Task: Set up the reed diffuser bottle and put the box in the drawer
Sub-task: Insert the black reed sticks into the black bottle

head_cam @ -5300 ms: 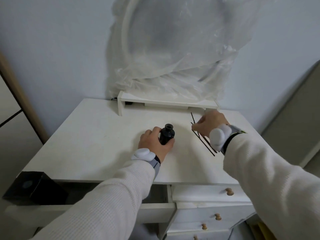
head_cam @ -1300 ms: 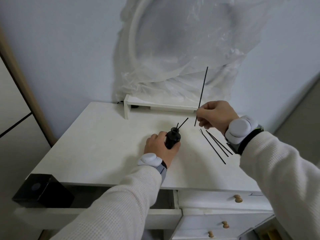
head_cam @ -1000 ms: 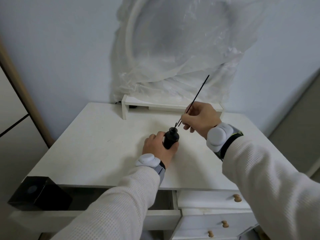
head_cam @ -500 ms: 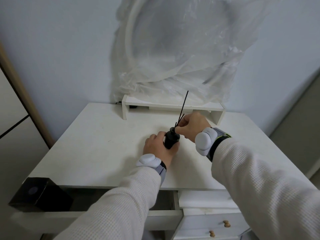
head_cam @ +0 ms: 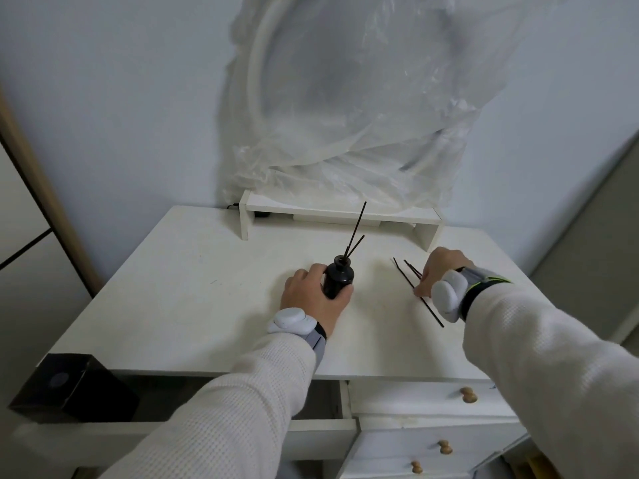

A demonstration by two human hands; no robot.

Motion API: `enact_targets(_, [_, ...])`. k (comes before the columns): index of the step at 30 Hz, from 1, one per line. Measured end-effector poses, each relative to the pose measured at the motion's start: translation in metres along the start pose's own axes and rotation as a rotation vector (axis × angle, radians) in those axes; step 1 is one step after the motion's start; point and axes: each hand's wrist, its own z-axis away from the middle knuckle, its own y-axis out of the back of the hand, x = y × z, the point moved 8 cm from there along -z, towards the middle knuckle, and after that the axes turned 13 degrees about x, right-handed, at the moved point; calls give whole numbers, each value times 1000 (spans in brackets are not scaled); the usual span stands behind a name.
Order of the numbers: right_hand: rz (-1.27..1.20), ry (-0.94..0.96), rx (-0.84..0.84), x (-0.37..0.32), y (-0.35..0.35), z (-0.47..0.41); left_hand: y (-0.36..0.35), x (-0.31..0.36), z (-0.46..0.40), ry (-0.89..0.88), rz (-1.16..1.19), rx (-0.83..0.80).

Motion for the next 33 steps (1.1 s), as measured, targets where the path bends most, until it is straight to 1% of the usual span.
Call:
enact_targets(4, [43, -62, 18, 4, -7, -3, 0, -1, 0, 8, 4, 3])
enact_targets(6, [41, -62, 30, 3, -7, -3, 0, 0, 0, 10, 1, 5])
enact_targets(9, [9, -57, -6, 0, -7, 5, 0, -1, -1, 11, 4, 0])
enact_targets(11, [-58, -50, 25, -2, 3, 13, -1, -2, 0, 14, 8, -4])
enact_targets(12, [-169, -35, 54, -6, 11, 15, -1, -1, 0, 12, 4, -2])
enact_targets(15, [-756, 69, 54, -36, 42, 32, -2, 1, 0, 3, -7, -4])
enact_targets(16, [-872, 127, 67, -47, 59, 39, -3, 5, 0, 1, -3, -12])
enact_targets(17, [-925, 187, 64, -61, 69, 48, -2, 3, 0, 5, -9, -17])
enact_targets(19, [-918, 285, 52, -88, 79, 60, -1, 2, -1, 6, -26, -19])
enact_targets(21, [-851, 320, 65, -104, 78, 63, 0, 1, -1, 3, -39, -16])
enact_targets(25, [-770, 281, 139, -105, 73, 54, -2, 1, -3, 3, -52, -30])
enact_targets(28, [-704, 289, 200, -105, 76, 53, -3, 0, -3, 7, -54, -35])
enact_targets(30, [-696, 294, 203, -107, 77, 55, -3, -1, -3, 6, -52, -35])
enact_targets(33, [-656, 310, 163, -115, 75, 58, -3, 0, -3, 0, -56, -26])
